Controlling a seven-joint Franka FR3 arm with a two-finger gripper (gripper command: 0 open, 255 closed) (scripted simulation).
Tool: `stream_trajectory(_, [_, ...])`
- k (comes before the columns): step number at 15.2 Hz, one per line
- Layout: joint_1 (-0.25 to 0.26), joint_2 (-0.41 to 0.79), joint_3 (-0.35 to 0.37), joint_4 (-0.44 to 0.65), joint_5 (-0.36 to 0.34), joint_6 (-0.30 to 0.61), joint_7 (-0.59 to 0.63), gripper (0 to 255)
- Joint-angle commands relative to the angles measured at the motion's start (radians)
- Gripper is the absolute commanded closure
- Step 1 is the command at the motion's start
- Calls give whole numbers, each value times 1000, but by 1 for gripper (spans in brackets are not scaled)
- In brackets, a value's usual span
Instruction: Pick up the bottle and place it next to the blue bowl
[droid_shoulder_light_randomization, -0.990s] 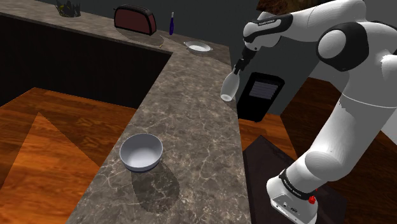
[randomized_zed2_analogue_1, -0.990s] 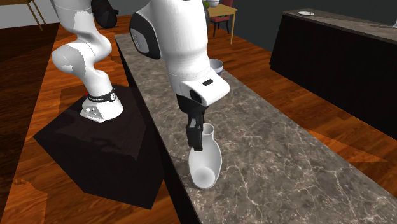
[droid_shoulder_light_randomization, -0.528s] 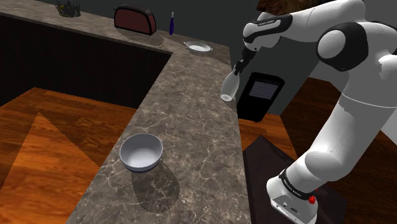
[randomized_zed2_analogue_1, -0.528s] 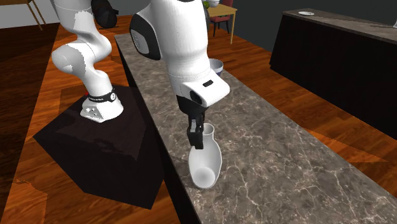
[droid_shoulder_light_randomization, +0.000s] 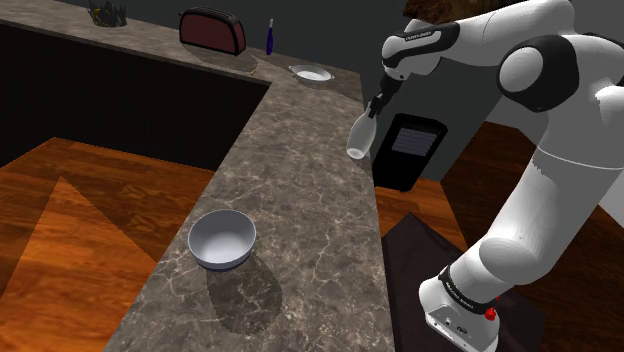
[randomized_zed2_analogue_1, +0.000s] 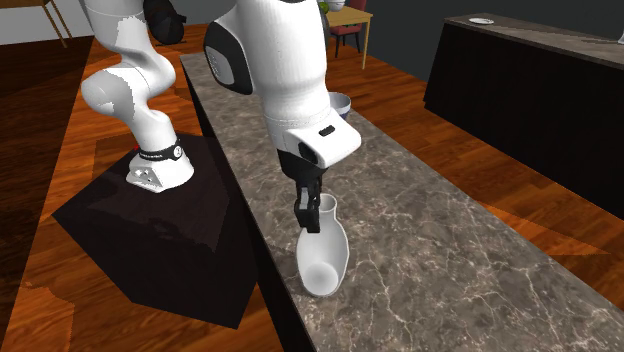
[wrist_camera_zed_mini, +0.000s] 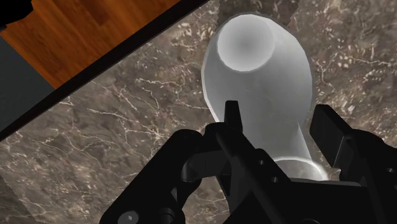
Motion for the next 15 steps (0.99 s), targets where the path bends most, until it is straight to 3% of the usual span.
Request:
stream_trajectory(1, [0, 0, 0, 0, 0, 0, 0, 255])
stream_trajectory(15, [1, -42, -9, 134, -29, -172, 28, 255])
